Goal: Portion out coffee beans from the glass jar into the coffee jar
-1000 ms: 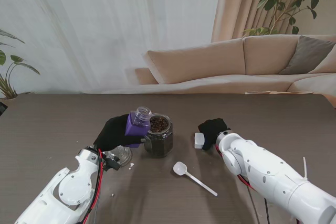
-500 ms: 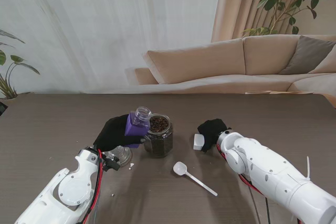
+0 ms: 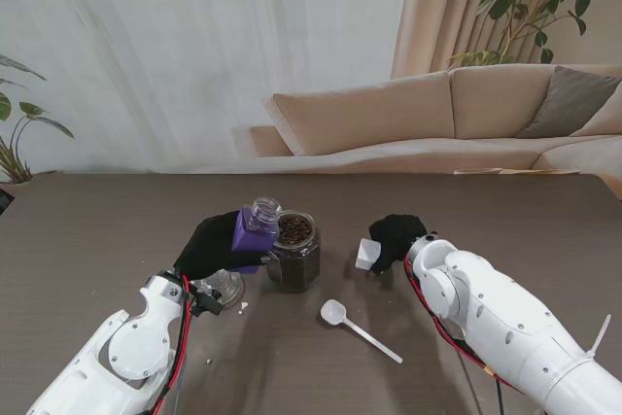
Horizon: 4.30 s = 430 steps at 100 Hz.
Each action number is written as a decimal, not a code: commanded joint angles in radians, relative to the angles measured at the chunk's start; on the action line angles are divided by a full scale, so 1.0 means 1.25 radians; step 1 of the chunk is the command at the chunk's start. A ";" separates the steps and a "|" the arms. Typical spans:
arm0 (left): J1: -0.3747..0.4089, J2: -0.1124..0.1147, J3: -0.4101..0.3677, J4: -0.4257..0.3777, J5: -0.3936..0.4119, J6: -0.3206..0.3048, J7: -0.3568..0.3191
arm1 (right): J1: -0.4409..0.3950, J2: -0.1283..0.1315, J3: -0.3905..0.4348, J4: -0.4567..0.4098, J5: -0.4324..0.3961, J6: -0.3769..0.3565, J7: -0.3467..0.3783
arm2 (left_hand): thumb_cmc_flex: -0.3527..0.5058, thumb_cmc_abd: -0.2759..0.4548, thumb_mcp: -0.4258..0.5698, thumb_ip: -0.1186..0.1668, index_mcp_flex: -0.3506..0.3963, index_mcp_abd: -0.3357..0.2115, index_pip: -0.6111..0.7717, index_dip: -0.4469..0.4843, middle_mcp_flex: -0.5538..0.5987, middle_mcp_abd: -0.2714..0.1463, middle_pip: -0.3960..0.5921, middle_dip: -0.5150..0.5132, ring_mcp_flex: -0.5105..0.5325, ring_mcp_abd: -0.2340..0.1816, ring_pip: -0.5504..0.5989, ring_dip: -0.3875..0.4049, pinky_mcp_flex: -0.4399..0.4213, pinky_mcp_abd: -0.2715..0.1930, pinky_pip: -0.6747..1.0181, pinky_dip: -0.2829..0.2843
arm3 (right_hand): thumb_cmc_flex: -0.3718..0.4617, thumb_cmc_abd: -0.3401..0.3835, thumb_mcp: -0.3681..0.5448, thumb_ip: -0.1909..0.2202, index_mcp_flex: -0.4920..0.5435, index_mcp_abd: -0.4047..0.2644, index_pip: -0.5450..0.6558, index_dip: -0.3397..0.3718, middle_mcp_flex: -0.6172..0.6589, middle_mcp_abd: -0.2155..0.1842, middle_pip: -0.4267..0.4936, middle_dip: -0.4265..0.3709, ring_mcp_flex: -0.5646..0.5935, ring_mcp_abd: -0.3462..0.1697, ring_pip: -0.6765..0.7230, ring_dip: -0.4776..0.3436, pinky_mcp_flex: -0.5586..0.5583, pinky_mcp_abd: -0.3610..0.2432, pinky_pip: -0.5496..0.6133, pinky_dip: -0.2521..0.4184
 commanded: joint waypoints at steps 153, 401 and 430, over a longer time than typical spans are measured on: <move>-0.079 0.029 0.065 0.007 -0.046 0.031 -0.176 | -0.144 -0.010 0.143 -0.566 0.194 0.179 0.182 | 0.141 0.191 0.341 0.035 0.114 -0.063 0.150 0.052 0.008 -0.042 0.000 0.004 -0.007 0.031 0.050 0.020 -0.026 -0.106 -0.011 -0.004 | 0.153 0.124 0.097 0.057 0.166 -0.129 0.217 0.123 0.016 -0.027 0.003 0.031 0.028 0.020 0.025 0.014 0.087 0.023 0.057 0.005; -0.080 0.025 0.068 0.000 -0.042 0.019 -0.160 | -0.146 0.001 0.166 -0.536 0.212 0.083 0.218 | 0.140 0.191 0.342 0.034 0.113 -0.063 0.153 0.050 0.009 -0.043 0.001 0.003 -0.006 0.030 0.051 0.019 -0.025 -0.107 -0.011 -0.006 | -0.093 0.185 -0.028 0.185 -0.225 -0.006 -0.151 -0.044 -0.299 0.016 -0.069 -0.105 -0.199 0.067 -0.011 0.015 -0.092 0.041 -0.021 0.048; -0.083 0.026 0.070 0.002 -0.043 0.018 -0.162 | -0.130 0.001 0.154 -0.537 0.215 0.092 0.227 | 0.140 0.191 0.342 0.034 0.113 -0.064 0.152 0.050 0.009 -0.043 0.001 0.004 -0.005 0.029 0.051 0.020 -0.024 -0.108 -0.010 -0.006 | -0.022 0.277 -0.051 0.207 -0.038 -0.057 -0.072 -0.006 -0.232 0.026 -0.059 -0.103 -0.161 0.060 -0.005 0.012 -0.062 0.044 -0.013 0.057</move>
